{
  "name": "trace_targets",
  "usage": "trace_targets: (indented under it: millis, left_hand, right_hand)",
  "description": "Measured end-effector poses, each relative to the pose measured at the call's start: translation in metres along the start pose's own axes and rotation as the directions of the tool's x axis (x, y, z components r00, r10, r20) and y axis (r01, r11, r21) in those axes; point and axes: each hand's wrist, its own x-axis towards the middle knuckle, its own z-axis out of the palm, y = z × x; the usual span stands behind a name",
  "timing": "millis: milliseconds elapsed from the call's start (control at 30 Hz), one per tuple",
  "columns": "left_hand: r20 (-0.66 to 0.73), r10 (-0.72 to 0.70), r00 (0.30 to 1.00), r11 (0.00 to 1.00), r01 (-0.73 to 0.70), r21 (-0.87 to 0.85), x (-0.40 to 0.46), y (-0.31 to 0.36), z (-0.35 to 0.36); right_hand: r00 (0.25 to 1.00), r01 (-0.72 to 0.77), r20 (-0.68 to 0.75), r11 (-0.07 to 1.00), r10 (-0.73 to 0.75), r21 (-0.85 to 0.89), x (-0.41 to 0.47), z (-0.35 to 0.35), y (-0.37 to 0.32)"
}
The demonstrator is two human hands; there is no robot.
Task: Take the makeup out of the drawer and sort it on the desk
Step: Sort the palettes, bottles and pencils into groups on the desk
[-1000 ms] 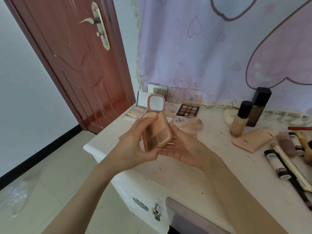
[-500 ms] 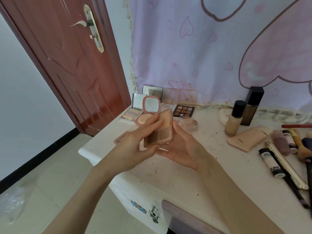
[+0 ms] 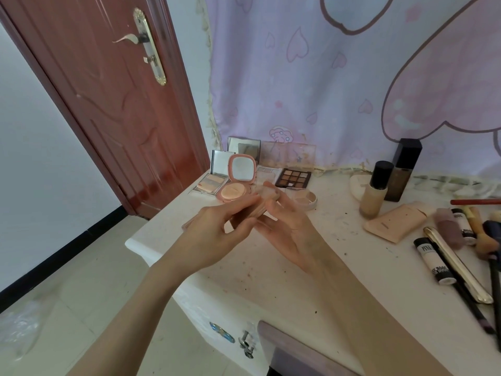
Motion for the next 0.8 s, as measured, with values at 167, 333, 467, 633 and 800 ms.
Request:
trace_targets:
  millis: [167, 333, 467, 633, 800]
  left_hand:
    - [0.011, -0.033, 0.999, 0.992, 0.034, -0.121, 0.0, -0.006, -0.006]
    - [0.071, -0.027, 0.997, 0.985, 0.038, -0.166, 0.001, -0.003, -0.014]
    - [0.098, -0.021, 0.995, 0.981, 0.04, -0.191, -0.001, -0.005, -0.016]
    - [0.102, 0.019, 0.995, 0.997, -0.012, -0.076, -0.001, -0.013, -0.026]
    - [-0.09, -0.013, 0.996, 1.0, 0.014, 0.013, 0.005, -0.035, -0.041]
  right_hand:
    - [1.0, 0.012, 0.022, 0.993, -0.009, -0.115, 0.0, 0.003, 0.003]
    - [0.999, 0.009, 0.035, 0.978, -0.002, -0.207, -0.002, 0.004, 0.004]
    - [0.997, -0.015, -0.075, 0.967, -0.004, -0.254, -0.001, 0.001, 0.009]
    - [0.989, -0.075, -0.147, 0.941, 0.028, -0.33, -0.002, 0.005, 0.011]
    - [0.989, -0.115, -0.131, 0.91, 0.068, -0.397, -0.003, 0.012, 0.02]
